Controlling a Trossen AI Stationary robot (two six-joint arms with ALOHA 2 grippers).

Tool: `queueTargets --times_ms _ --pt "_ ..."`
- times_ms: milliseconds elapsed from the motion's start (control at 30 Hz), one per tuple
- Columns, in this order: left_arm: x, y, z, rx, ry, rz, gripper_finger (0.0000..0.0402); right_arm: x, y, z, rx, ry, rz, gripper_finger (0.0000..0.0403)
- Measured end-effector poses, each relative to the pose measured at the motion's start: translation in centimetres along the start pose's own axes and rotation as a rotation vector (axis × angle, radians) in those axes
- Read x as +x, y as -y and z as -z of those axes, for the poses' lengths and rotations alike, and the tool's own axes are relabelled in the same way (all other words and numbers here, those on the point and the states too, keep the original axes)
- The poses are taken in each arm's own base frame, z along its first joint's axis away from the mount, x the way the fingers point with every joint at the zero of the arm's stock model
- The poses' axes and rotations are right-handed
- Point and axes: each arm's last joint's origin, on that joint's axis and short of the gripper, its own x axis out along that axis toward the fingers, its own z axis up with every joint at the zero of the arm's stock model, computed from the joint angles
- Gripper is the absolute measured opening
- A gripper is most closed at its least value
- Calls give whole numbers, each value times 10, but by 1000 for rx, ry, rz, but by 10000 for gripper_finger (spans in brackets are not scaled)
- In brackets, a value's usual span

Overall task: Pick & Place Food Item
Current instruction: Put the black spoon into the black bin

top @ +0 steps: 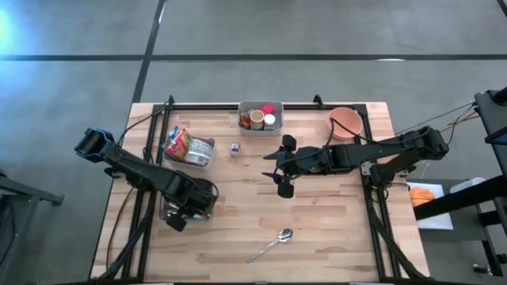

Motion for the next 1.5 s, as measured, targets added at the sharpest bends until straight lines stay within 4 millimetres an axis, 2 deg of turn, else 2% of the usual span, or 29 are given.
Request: queueTargets --times_ms 400,733,900,1167,1500 --pt "6 -1 -3 -28 0 -55 19 0 0 0 3 0 0 233" --pt "22 6 -11 -2 -13 -90 19 0 0 0 0 0 0 233" --pt "24 8 -13 -9 -1 -90 19 0 0 0 0 0 0 233" --pt "23 8 -12 -129 -4 -98 19 0 0 0 0 0 0 233" --pt "30 8 -20 -118 39 -108 28 0 0 0 3 0 0 233"
